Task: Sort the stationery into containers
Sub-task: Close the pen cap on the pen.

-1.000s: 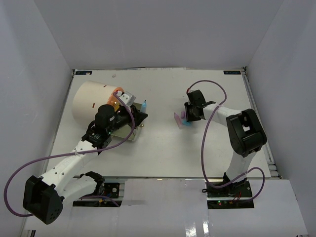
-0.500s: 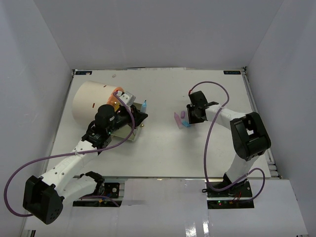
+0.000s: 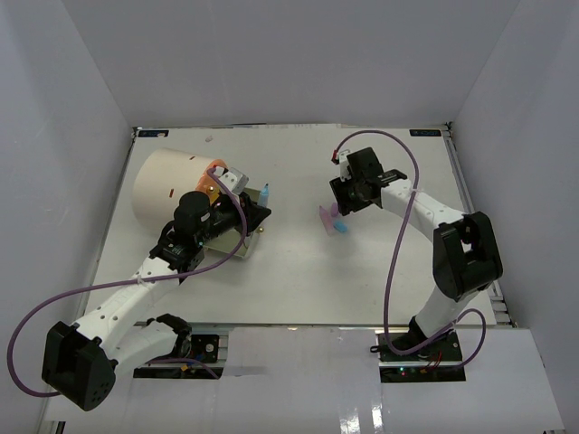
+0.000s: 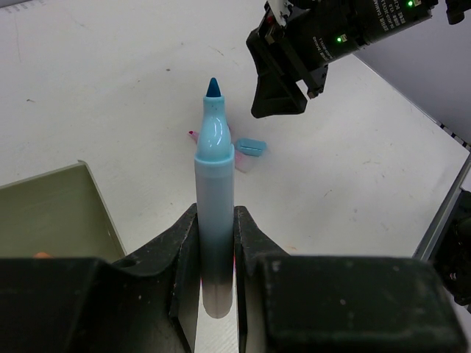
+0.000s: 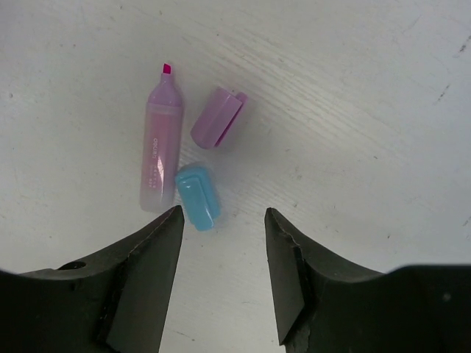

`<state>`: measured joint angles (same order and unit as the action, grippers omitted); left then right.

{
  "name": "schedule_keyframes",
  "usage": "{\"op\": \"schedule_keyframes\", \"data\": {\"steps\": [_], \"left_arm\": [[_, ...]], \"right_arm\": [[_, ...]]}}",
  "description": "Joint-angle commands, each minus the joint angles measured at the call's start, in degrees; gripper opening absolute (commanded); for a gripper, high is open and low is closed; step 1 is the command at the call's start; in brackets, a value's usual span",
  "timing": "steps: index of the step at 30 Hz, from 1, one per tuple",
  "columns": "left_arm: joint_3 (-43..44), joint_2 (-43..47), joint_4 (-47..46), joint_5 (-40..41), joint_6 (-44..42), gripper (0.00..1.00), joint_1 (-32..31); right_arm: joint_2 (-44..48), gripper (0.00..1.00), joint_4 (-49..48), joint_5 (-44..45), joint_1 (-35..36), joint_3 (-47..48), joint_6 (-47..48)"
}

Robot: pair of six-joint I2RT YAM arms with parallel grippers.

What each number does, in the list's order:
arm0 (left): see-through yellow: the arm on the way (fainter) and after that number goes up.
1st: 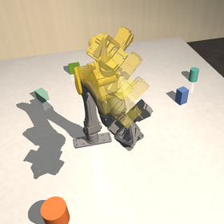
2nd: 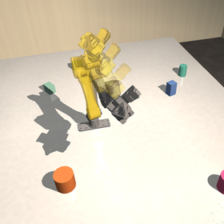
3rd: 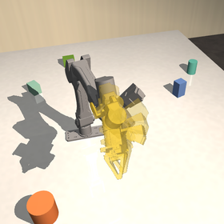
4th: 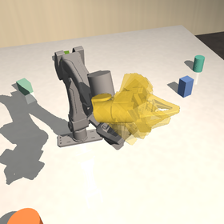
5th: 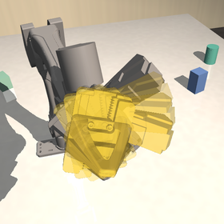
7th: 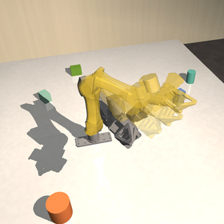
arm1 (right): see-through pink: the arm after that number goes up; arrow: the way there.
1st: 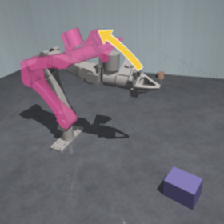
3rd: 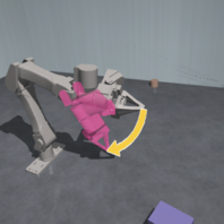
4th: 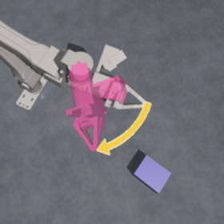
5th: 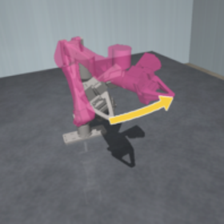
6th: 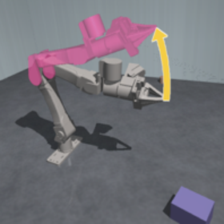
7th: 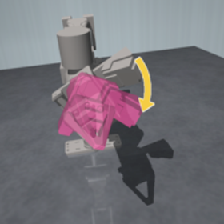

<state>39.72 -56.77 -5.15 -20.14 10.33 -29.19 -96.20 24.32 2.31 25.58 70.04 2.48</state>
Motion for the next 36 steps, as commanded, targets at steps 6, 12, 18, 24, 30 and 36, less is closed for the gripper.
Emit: {"op": "schedule_keyframes", "data": {"steps": [6,12,18,24,30,36], "left_arm": [[-0.53,0.70,-0.92,-0.69,-0.31,0.20,0.27],[-0.61,0.52,-0.83,-0.78,-0.31,0.21,0.27],[-0.53,0.35,-0.92,-1.13,-0.31,0.21,0.27],[-0.53,0.26,-1.00,-1.22,-0.31,0.21,0.27],[-0.53,0.08,-1.01,-1.39,-0.31,0.21,0.27],[-0.53,0.08,-1.01,-1.48,-0.31,0.21,0.27]], "right_arm": [[-5.13,0.54,3.72,-3.01,1.83,3.44,5.52],[-8.12,0.53,3.81,-1.53,3.07,3.79,6.48],[-10.32,0.51,3.46,0.51,3.24,3.96,6.66],[-12.08,0.51,3.19,0.86,3.59,4.05,6.84],[-13.22,0.50,3.02,1.12,4.56,4.49,6.92],[-13.75,0.47,3.02,1.65,4.83,4.49,6.84]]}}
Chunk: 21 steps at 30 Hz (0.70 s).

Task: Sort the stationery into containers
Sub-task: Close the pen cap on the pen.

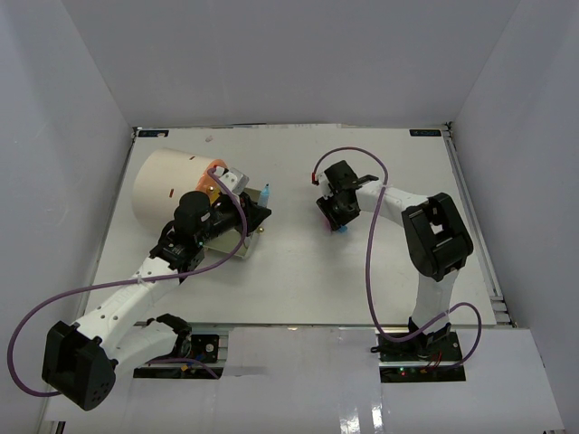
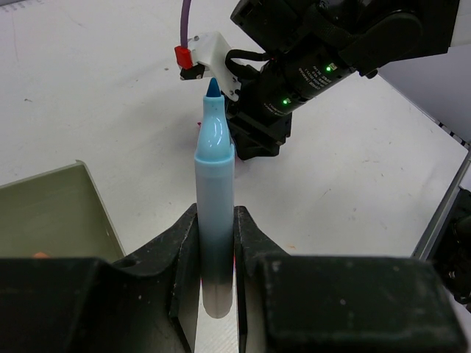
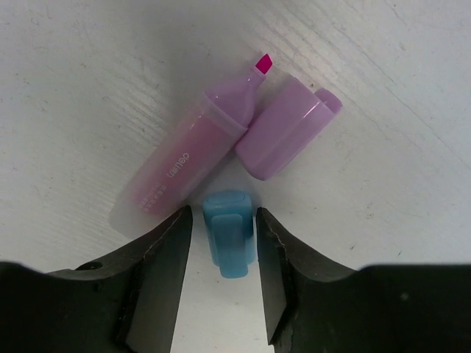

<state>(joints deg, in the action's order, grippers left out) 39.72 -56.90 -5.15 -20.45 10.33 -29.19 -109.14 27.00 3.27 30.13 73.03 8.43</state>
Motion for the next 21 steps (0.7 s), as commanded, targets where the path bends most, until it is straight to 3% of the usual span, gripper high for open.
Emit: {"op": "schedule_keyframes", "data": {"steps": [1,7,15,21], "left_arm": [[-0.53,0.22,-1.09,-1.26,-0.31,0.21,0.27],[-0.61,0.74,-1.18,-1.52,-0.40,0.21,0.27],[-1.23,1.88,-2.41,-3.02,-0.31,0.21,0.27],[-2.02,2.76,-3.90,-4.60,-0.48,0.22,0.27]], "right_arm": [[-0.72,0.46,0.33,1.04,0.28,1.32,0.80],[2.26,0.33,0.51,2.35,0.28,0.00,0.45],[10.78,0.25,2.96,3.24,0.63,1.31,-3.76],[20.35,0.22,2.88,7.61,5.19,6.06,-11.58]]}}
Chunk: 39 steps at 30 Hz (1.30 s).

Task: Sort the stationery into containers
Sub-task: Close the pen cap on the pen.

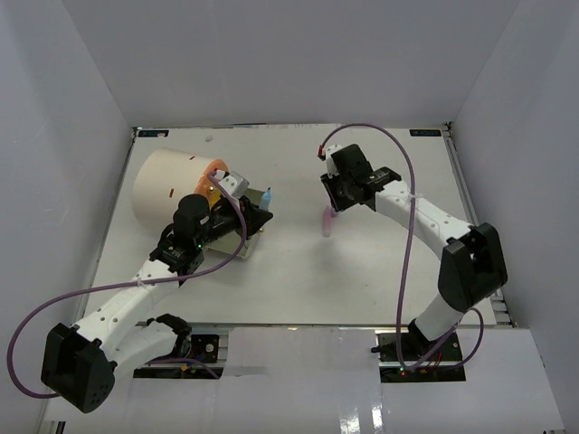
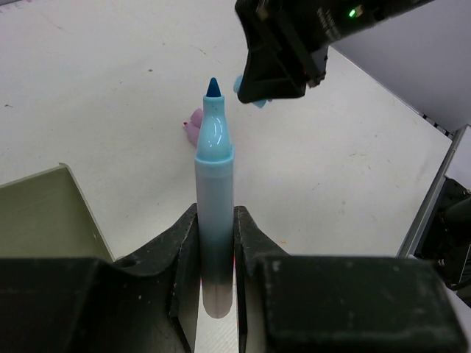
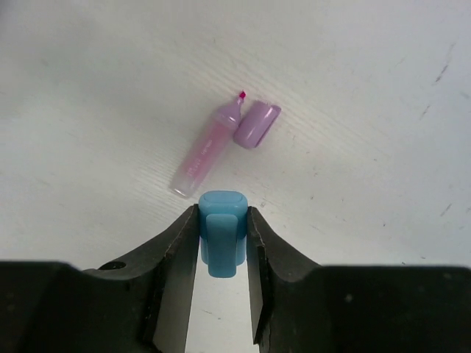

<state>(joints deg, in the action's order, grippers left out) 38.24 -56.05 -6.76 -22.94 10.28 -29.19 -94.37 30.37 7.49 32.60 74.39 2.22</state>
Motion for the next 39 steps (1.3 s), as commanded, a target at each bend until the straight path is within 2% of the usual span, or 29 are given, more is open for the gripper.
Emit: {"op": "schedule_keyframes", "data": {"steps": [1,5,9,19,30,39], "left_arm": [[-0.71,2.00,-2.72,-2.28,-0.27,0.22,0.27],[-1.15,2.26,-3.52,-2.72,-0.09,0.22,0.27],[-1.24,2.35,-3.61,-2.64,-0.27,0.22,0.27],[-1.59,2.35,-4.13,-1.67,-0.18,0.22,0.27],[-1.76,2.70,-4.40,-0.88,-0.18,0.23,0.27],[-2.03,2.88,-4.66,0.09,-0.18,0.23,0.27]], "right_arm": [[6.47,0.22,-1.71,4.11,4.47,6.45,-7.64],[11.21,0.21,-8.11,5.78,9.05,7.62,-13.53],[15.79,0.19,-24.00,7.44,13.18,4.10,-17.76],[16.85,0.20,-41.86,18.35,24.25,-0.21,-23.84],[14.21,0.20,-45.93,23.45,26.81,-2.06,-25.07],[13.33,0.20,-45.31,22.49,27.17,-3.46,-26.65]]}}
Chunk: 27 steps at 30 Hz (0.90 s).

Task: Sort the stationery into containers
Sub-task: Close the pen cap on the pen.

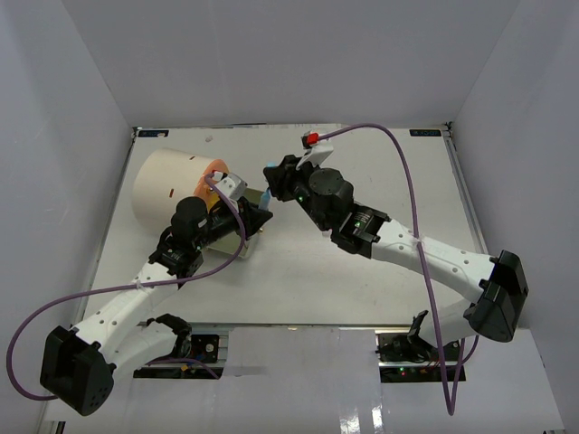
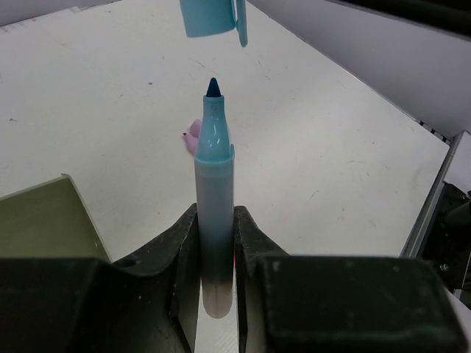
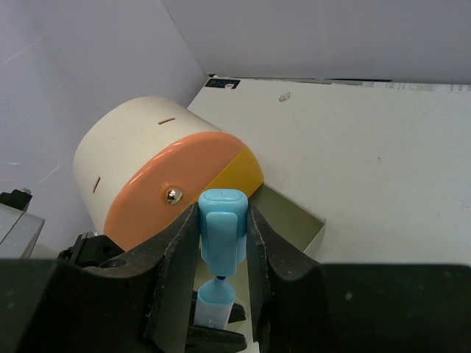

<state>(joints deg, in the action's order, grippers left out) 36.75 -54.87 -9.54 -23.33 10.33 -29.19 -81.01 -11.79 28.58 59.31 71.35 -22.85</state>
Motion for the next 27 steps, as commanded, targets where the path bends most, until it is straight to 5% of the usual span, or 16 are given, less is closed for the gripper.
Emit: {"op": "schedule_keyframes", "data": {"steps": [1,27], "left_arm": [[-0.54,1.70,-1.97,0.65,-0.31,0.23,0.27],[-1.51,3.01,-3.29,2.41,-0.05,0.24,0.27]], "right_arm": [[-0.11,0.20,-2.80,1.22,0.46,-0.34,-1.76],[-1.60,0.20,-0.43,-4.05,1.51,-3.15,-7.38]]}}
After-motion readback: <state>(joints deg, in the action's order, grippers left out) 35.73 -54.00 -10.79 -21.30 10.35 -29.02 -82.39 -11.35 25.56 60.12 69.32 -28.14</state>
